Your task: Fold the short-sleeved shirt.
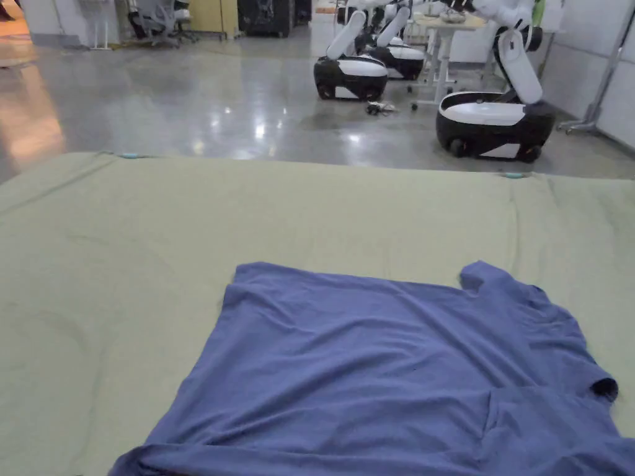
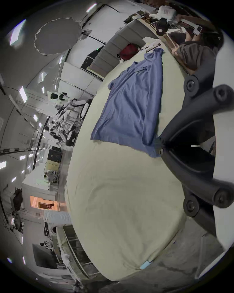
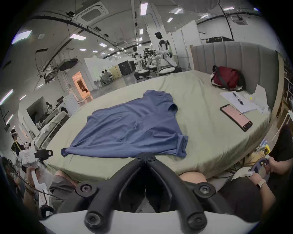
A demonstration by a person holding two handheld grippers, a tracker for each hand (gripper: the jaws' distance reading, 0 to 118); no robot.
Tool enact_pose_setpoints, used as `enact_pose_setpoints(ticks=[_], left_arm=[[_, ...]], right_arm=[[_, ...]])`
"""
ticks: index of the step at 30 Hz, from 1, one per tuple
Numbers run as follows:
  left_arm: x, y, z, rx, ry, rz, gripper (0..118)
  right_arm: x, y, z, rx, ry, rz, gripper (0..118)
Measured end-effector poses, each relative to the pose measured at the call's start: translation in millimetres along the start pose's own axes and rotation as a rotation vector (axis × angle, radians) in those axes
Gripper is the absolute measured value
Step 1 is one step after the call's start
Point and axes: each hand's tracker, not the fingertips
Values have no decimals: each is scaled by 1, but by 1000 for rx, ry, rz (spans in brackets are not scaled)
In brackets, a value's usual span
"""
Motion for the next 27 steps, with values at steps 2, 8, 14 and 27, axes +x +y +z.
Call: enact_pose_setpoints(ticks=[2,8,14,27], left_arm=[[1,-3,-4,-20,-9,-19,0],[-4,5,-32,-78,86,-128,92],[0,6,-70,-111,139,-191,117],[16,9,-107,-118,98,-193,8]], right_arm=[[2,1,-9,-5,16,-17,2],[-2,2,-13,-17,9,-27,2],[-8,4,-19,-22,7,-37,2],[-5,0,-22,-60,-27,-55,2]])
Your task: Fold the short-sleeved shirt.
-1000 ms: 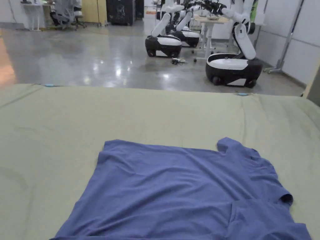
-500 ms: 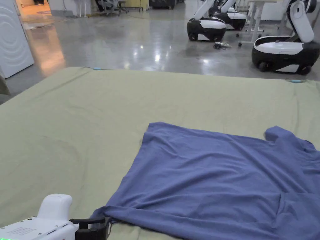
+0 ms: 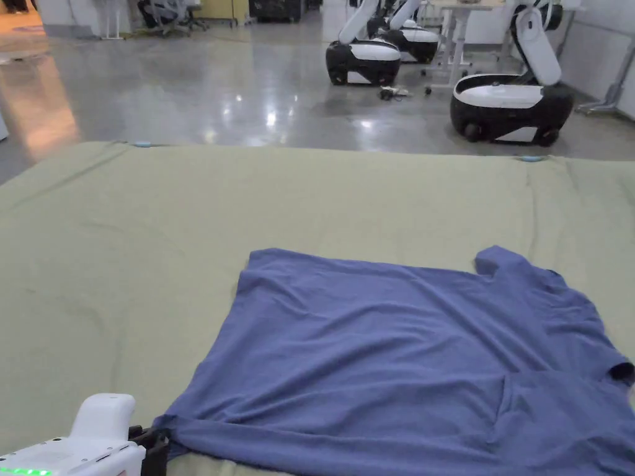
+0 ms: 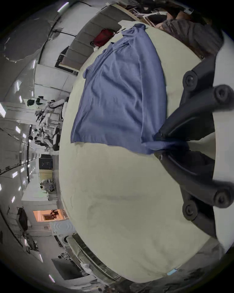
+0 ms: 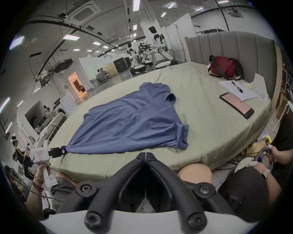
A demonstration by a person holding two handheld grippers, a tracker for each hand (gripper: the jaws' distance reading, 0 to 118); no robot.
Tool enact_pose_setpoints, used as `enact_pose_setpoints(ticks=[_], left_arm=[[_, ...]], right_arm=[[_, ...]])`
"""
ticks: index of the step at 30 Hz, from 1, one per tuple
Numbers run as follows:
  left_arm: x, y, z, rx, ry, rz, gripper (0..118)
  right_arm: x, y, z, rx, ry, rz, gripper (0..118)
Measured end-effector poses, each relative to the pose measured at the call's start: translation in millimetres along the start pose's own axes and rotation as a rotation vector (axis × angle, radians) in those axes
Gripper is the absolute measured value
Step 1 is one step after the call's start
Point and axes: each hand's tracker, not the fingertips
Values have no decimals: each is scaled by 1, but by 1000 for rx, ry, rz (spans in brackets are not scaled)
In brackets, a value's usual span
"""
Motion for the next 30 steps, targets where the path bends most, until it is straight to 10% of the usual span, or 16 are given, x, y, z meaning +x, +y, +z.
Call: enact_pose_setpoints(ticks=[6,10,19,21,23,26,30], left_arm=[[-4,2,11,21,-43,33,8],[3,4,17,15,-49,7,8],[14,6,23,11,-49,-5,8],[13,6,25,9,-49,-6,8],[15,6,25,6,-49,-10,8],[13,6,26,2,-60,-7,8],[10,8,38,11,-72,8,8]], right_arm=[[3,20,-8,9,-118,78,4],[26,37,-48,-102,-155,69,95],[62,59,-124,-273,-133,67,93],[59,56,-130,-286,-114,77,67],[52,52,-126,-254,-205,174,11],[57,55,-113,-210,-70,49,6],[46,58,-101,-208,-128,163,6]])
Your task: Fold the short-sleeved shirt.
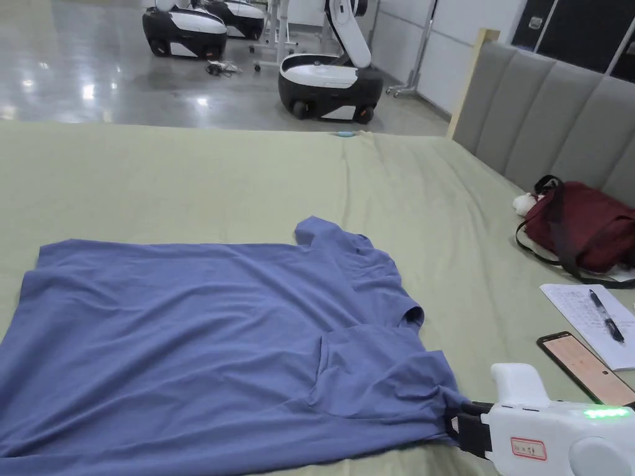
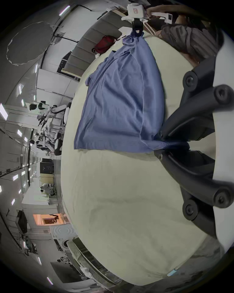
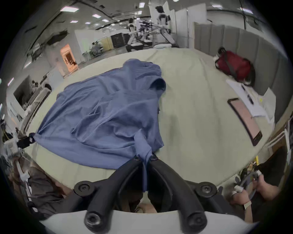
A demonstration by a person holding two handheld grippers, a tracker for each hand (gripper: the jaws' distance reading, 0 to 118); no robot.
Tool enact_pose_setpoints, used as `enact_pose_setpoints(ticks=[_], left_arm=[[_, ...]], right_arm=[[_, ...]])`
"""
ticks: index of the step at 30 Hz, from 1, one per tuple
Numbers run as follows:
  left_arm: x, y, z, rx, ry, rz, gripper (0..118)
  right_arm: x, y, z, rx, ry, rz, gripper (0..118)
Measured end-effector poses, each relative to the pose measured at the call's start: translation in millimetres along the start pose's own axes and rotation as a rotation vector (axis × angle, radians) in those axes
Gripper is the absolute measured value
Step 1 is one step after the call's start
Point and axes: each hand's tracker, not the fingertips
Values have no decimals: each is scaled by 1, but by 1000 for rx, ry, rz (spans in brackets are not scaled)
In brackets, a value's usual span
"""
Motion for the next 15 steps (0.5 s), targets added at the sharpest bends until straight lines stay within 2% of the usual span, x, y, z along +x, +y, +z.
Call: enact_pose_setpoints(ticks=[5,10,15], left_arm=[[-4,-4,39,26,-53,57,8],[-5,-14,74,46,-54,45,8],[-10,1,78,70,-83,78,8]], right_arm=[[-1,0,38,50,30,-5,6],[3,-6,67,86,-22,12,6],[7,9,77,129,3,7,6]])
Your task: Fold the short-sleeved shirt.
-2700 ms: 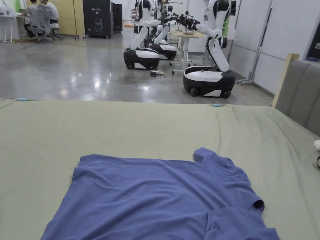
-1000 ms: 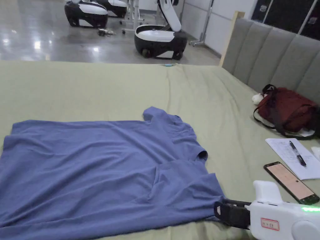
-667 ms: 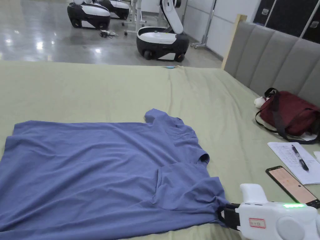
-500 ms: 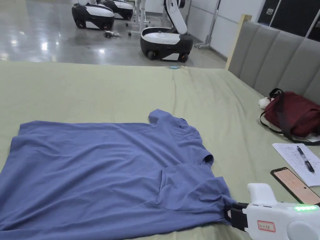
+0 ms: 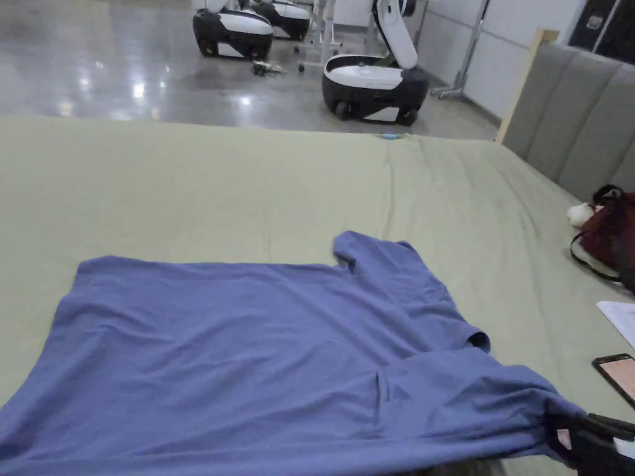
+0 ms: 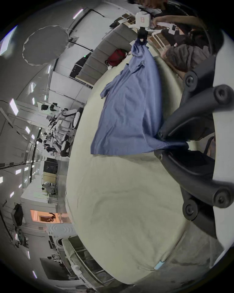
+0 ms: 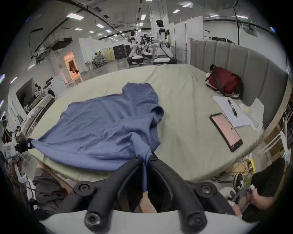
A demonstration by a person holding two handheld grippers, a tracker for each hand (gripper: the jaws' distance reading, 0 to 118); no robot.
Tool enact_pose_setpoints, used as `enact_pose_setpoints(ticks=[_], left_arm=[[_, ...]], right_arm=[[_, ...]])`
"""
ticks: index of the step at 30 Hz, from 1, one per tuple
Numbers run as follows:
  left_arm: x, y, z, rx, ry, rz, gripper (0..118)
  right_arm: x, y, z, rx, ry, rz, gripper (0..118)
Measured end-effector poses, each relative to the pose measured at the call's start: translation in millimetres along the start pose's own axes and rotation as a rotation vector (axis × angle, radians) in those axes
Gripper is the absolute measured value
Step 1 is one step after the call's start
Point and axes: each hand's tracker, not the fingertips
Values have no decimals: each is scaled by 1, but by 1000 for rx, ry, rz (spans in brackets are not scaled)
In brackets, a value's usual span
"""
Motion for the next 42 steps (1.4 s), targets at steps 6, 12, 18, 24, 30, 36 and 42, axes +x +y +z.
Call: enact_pose_setpoints(ticks=[6,12,18,24,30,36,42], left_arm=[[2,54,-41,99,-6,-70,8],[-3,95,-125,40,42,-138,8],[-7,76,-202,-133,89,-205,8],[-8,70,-190,-89,72,-163,11],[0,87,-104,144,35,-125,117],[22,46,-24,227,-10,-102,97],[37,-6,-24,218,62,-145,0]], right_arm=[[-7,55,-35,95,-14,56,6],[-15,102,-110,46,-37,114,6],[-5,91,-200,-127,-105,132,6],[0,83,-201,-83,-94,106,44],[-1,85,-87,183,-46,3,85],[-39,33,22,318,-26,70,84],[-71,-11,34,352,-148,109,2]])
